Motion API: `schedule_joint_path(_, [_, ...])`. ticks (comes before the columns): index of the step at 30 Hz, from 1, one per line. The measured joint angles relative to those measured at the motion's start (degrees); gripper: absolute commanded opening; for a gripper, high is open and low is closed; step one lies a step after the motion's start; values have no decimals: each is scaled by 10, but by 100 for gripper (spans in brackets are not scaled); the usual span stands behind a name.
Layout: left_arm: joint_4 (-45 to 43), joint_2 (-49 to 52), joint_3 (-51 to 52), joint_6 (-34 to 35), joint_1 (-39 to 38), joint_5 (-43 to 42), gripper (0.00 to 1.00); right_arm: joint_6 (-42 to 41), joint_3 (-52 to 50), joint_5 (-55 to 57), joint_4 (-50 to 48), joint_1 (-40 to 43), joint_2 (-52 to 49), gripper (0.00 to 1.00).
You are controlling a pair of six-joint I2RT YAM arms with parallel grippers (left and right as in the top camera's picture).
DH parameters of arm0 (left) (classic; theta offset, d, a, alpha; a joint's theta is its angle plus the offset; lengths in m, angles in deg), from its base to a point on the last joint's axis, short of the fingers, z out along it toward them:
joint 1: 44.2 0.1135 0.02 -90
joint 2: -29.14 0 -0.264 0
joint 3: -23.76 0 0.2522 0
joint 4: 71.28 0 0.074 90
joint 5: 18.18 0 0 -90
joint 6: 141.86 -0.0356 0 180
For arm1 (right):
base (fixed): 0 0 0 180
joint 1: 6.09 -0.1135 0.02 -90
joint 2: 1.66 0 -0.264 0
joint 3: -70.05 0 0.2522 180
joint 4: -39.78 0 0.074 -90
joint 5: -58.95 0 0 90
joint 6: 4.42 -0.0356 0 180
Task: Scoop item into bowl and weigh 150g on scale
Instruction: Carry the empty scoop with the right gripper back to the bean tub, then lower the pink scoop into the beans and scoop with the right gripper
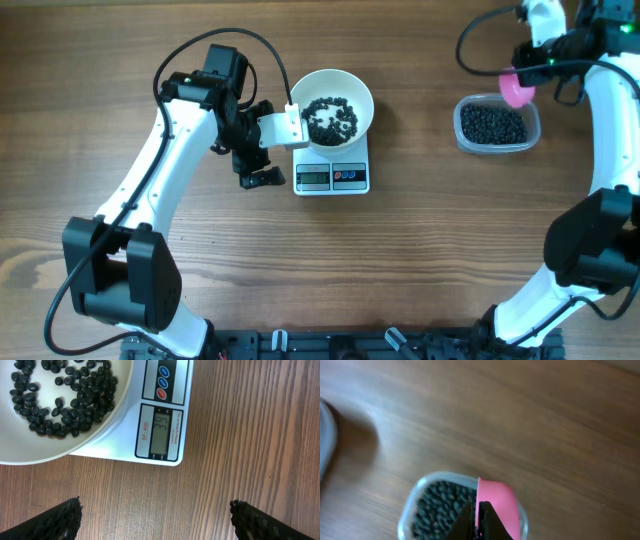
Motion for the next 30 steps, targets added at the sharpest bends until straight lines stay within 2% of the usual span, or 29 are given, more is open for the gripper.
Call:
schedule_joint_path(12, [0,0,0,0,0,0,100,15,-85,98,-59,-4,-24,4])
schedule_joint_path(20, [0,0,0,0,0,0,100,-139,-98,68,-78,-6,-33,4])
schedule_joint_path(30, [0,0,0,0,0,0,100,-243,-105,-43,-78,7,-44,4])
